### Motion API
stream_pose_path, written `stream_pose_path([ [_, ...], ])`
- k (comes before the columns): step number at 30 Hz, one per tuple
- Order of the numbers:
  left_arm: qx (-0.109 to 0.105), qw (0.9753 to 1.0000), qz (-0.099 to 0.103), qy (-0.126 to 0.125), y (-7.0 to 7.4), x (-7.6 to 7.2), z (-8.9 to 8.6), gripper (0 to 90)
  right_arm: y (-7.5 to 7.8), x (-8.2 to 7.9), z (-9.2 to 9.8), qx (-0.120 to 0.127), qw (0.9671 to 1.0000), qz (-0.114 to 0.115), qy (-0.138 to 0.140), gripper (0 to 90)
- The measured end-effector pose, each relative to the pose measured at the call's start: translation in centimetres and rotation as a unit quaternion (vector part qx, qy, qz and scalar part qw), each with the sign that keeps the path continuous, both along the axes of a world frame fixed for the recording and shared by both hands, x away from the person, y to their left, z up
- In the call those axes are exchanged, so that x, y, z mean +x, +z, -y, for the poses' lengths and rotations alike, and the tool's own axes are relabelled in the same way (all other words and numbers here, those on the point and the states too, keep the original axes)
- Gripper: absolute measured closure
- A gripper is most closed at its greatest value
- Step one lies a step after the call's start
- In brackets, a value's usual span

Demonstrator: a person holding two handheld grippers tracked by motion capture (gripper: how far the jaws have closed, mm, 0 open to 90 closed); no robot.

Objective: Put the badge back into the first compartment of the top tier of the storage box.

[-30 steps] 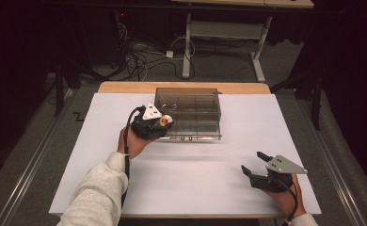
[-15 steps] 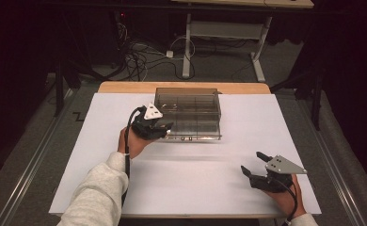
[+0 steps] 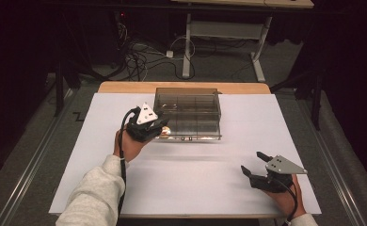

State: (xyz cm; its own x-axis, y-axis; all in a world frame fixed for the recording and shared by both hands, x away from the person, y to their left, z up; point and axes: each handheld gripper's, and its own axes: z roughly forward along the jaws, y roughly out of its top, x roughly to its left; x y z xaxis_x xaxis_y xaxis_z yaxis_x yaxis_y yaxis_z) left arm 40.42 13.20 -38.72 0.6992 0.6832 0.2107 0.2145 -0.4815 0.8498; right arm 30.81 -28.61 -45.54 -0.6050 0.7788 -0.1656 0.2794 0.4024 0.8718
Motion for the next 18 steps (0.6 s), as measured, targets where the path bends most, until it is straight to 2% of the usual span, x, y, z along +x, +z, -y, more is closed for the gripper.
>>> stream_pose_path([
  [1, 0.0, 1.0, 0.001, 0.0, 0.0, -0.4, 0.0, 67.0, 0.0, 0.0, 0.0, -0.001, 1.0, 0.0, 0.0, 24.1],
  [2, -0.005, 1.0, 0.005, -0.003, 0.0, -1.0, 0.0, 73.3, 0.0, 0.0, 0.0, -0.001, 1.0, 0.002, -0.001, 23.9],
  [4, -0.009, 0.9999, 0.006, -0.004, -0.1, -1.2, -0.1, 73.5, 0.0, 0.0, 0.0, 0.0, 1.0, 0.002, -0.002, 23.9],
  [9, -0.01, 0.9997, 0.004, -0.022, -0.6, -2.2, -0.1, 83.6, 0.0, 0.0, 0.0, -0.001, 1.0, 0.004, -0.003, 23.9],
  [10, -0.007, 0.9996, 0.01, -0.026, -0.6, -2.4, -0.1, 85.2, 0.0, 0.0, 0.0, -0.001, 1.0, 0.005, -0.003, 23.8],
  [12, -0.012, 0.9995, 0.011, -0.029, -0.7, -2.8, -0.1, 86.0, 0.0, 0.0, 0.0, 0.0, 1.0, 0.005, -0.004, 23.8],
  [18, -0.009, 0.9991, 0.015, -0.038, -1.5, -3.8, 0.1, 87.2, 0.0, 0.0, 0.0, -0.002, 1.0, 0.005, -0.005, 23.8],
])
